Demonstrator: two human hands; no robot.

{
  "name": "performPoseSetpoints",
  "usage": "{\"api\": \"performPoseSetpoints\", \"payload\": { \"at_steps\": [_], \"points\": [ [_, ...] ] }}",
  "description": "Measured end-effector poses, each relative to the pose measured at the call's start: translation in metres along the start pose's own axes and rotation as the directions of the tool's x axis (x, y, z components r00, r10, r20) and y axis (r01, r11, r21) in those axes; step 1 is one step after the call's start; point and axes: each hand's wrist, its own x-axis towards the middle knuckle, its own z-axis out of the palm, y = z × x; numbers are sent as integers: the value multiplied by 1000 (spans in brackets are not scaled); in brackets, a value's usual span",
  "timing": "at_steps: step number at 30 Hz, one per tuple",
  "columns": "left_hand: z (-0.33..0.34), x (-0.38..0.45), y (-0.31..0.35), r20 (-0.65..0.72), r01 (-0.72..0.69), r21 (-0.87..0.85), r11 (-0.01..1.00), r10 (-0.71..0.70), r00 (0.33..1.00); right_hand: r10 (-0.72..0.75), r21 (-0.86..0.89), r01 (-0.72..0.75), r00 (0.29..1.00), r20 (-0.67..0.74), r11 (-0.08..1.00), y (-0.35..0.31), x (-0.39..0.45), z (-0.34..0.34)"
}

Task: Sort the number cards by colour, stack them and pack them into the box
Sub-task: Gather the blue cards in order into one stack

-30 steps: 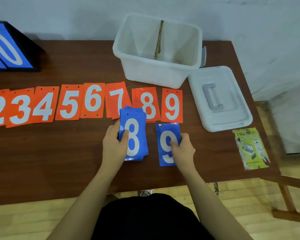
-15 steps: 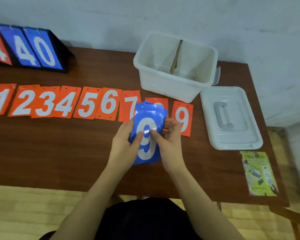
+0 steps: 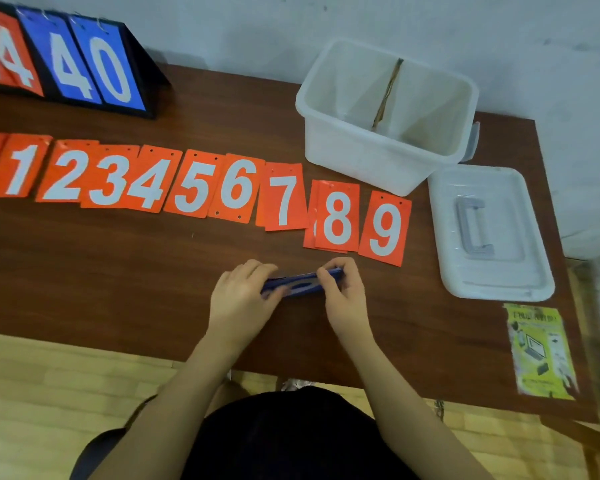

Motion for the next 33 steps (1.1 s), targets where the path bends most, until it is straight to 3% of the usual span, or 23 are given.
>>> {"api": "performPoseSetpoints", "payload": {
  "at_steps": [1,2,4,8,11,13,17,22,24,26,28,30,33],
  "points": [
    [0,-2,0,6,178,-150,973,-179,984,11,14,-10,1000,-15,1000,0,-1,1],
    [-1,-4,2,51,359,-311,880,-362,931,23,35,-22,999,-23,999,1,-2,2],
    [3,-6,6,186,542,-516,664,-530,827,56,88,-53,998,-28,995,1,-4,5],
    [5,-5,14,195,510,-691,511,-548,813,46,71,-45,999,-13,996,0,-8,12],
    [6,1,18,203,550,-747,373,-660,723,65,102,-65,998,5,993,3,-12,17],
    [8,6,21,223,566,-754,334,-681,698,80,130,-84,996,34,988,3,-13,18],
    [7,13,18,196,552,-749,367,-673,713,82,88,-92,991,109,992,1,-14,16],
    [-2,8,2,237,629,-635,448,-662,711,77,-73,-71,994,79,995,-3,-14,28],
    [-14,4,-8,230,589,-574,569,-578,783,40,-125,-29,995,88,992,-9,-13,34],
    [-33,0,-23,146,408,-428,807,-384,912,-24,-202,52,990,139,978,-21,-9,41],
    [-55,-1,-40,100,191,-166,967,-176,979,-83,-263,132,978,190,956,-39,-4,53],
    [-73,1,-60,70,114,-90,989,-108,992,-153,-270,213,962,227,939,-57,0,71],
    [-96,1,-91,36,178,-302,936,-176,984,-255,-220,313,933,255,924,-82,7,111]
  ]
}}
